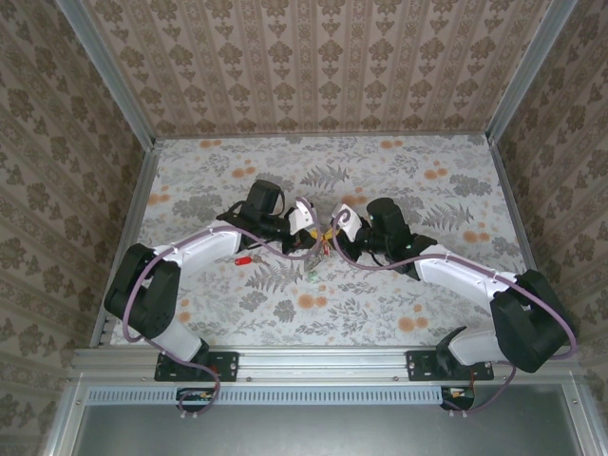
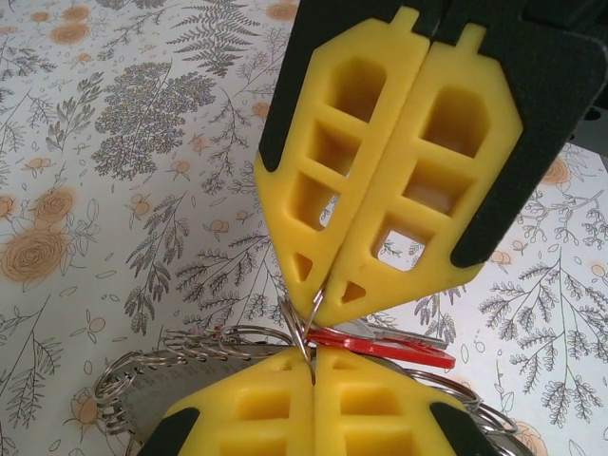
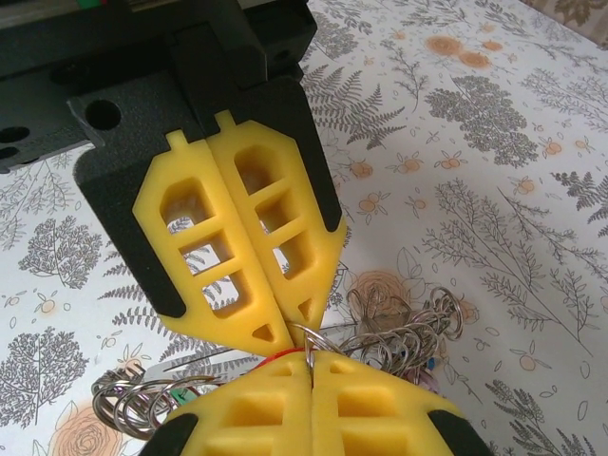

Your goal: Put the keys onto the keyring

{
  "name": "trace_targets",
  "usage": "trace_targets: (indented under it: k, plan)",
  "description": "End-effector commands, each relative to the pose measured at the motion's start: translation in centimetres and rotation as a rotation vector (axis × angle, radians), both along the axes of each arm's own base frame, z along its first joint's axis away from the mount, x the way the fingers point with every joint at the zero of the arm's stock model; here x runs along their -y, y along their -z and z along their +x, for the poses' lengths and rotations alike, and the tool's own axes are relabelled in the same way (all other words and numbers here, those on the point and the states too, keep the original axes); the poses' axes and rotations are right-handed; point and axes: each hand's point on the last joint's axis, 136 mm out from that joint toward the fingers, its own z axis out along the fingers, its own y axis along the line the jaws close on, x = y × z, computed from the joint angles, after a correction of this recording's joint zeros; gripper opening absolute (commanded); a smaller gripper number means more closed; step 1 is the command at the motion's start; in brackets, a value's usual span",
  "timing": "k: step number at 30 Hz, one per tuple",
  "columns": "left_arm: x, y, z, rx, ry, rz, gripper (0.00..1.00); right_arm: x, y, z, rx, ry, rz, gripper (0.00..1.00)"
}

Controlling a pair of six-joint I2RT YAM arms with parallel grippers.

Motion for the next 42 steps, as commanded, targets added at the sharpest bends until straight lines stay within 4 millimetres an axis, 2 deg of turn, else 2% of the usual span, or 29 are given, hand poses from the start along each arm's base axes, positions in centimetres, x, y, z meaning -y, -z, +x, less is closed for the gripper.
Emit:
trace_targets:
  k: [1, 10, 19, 32, 38, 42]
  plan:
    - [0.8, -1.7, -1.3, 0.006, 0.072, -0.043, 0.00, -0.9, -2.7, 1.0, 0.049, 0.006, 0.075, 0.00]
    - [1.0, -1.8, -1.4, 0.011, 0.080, -0.044, 0.00, -1.3, -2.8, 0.7, 0.019, -0.010, 0.103, 0.00]
    - [0.9, -1.8, -1.6, 0.012, 0.087, -0.044, 0.00, 0.2, -2.2, 2.3, 0.013, 0.113, 0.051, 0.00]
    - [0.9, -1.6, -1.4, 0.016, 0.079, -0.040, 0.00, 1.1, -2.0, 2.7, -0.039, 0.183, 0.048, 0.00]
    - [0.9, -1.3, -1.2, 0.019, 0.068, -0.037, 0.00, 1.2, -1.1, 2.3, -0.109, 0.166, 0.046, 0.00]
    - [1.0, -1.4, -1.1, 0.023, 0.061, -0.045, 0.00, 1.4, -0.2, 2.1, -0.138, 0.171, 0.031, 0.04]
